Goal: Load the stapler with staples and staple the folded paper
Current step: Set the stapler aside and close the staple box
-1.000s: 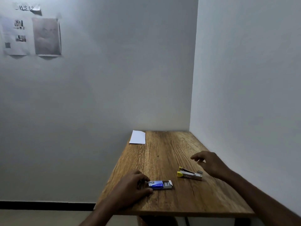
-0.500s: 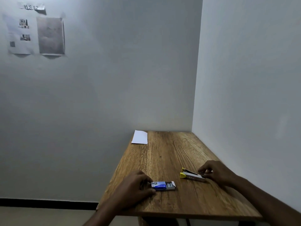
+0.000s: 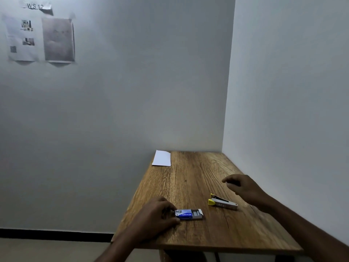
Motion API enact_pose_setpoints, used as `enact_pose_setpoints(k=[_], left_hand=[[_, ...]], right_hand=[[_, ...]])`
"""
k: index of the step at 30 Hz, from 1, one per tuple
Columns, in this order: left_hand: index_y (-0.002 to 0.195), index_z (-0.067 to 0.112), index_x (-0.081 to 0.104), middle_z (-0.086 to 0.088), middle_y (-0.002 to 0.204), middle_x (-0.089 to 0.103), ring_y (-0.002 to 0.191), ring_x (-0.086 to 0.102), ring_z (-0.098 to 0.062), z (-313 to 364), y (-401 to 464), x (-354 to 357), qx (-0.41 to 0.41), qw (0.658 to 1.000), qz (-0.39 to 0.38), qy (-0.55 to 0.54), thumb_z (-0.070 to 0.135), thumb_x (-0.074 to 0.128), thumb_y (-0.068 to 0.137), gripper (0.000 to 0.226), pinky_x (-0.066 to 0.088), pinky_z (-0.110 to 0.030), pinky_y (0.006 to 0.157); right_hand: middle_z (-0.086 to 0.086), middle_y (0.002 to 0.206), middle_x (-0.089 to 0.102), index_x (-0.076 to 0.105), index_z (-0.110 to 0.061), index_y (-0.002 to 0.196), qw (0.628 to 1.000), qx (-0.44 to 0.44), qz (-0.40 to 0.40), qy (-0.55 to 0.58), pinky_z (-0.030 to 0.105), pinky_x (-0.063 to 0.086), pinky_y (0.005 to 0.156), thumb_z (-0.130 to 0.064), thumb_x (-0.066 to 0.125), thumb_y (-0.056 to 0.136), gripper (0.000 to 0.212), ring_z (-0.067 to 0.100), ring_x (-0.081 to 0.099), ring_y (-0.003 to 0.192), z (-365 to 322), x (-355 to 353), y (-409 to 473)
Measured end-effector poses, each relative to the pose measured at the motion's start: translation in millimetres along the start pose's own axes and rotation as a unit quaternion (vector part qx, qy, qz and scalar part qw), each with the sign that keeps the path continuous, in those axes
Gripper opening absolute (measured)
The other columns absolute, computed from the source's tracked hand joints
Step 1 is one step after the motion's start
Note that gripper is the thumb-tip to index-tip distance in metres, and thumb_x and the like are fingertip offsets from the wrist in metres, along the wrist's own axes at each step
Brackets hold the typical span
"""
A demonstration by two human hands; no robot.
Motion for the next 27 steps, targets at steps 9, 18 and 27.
enact_pose_setpoints(k=[9, 18, 27], left_hand=[[0.123, 0.037, 0.062, 0.016, 0.118, 0.055, 0.102, 0.049, -0.001, -1.3, 1.0, 0.8, -0.008, 1.0, -0.007, -0.003, 0.06, 0.063, 0.084, 0.046, 0.051, -0.027, 0.088], [0.124, 0.037, 0.061, 0.015, 0.119, 0.055, 0.103, 0.049, -0.002, -3.4, 1.8, 1.3, -0.012, 1.0, -0.006, 0.002, 0.062, 0.062, 0.083, 0.048, 0.052, -0.029, 0.088], [0.124, 0.036, 0.061, 0.015, 0.118, 0.055, 0.102, 0.048, -0.002, -2.2, 1.0, 1.2, -0.01, 1.0, -0.005, 0.005, 0.061, 0.062, 0.084, 0.047, 0.049, -0.024, 0.086]], right_hand=[[0.0, 0.09, 0.074, 0.072, -0.021, 0.095, 0.987, -0.054, -0.142, 0.054, 0.021, 0.057, 0.066, -0.015, 0.071, 0.089, 0.009, 0.011, 0.072, 0.077, -65.1, 61.9, -21.0], [-0.007, 0.095, 0.075, 0.076, -0.022, 0.097, 0.987, -0.083, -0.134, 0.031, 0.023, 0.057, 0.085, -0.016, 0.07, 0.09, 0.012, 0.003, 0.07, 0.093, -73.2, 77.9, -23.8], [-0.009, 0.104, 0.073, 0.07, -0.027, 0.116, 0.989, -0.092, -0.115, 0.016, 0.019, 0.058, 0.085, -0.014, 0.078, 0.081, 0.037, 0.0, 0.068, 0.098, -69.6, 79.8, -30.1]])
Point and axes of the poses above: each hand's wrist, its own y-axis towards the middle knuckle, its own x-axis out of the palm, z = x × y, the point moved 5 cm from there along y, towards the middle knuckle
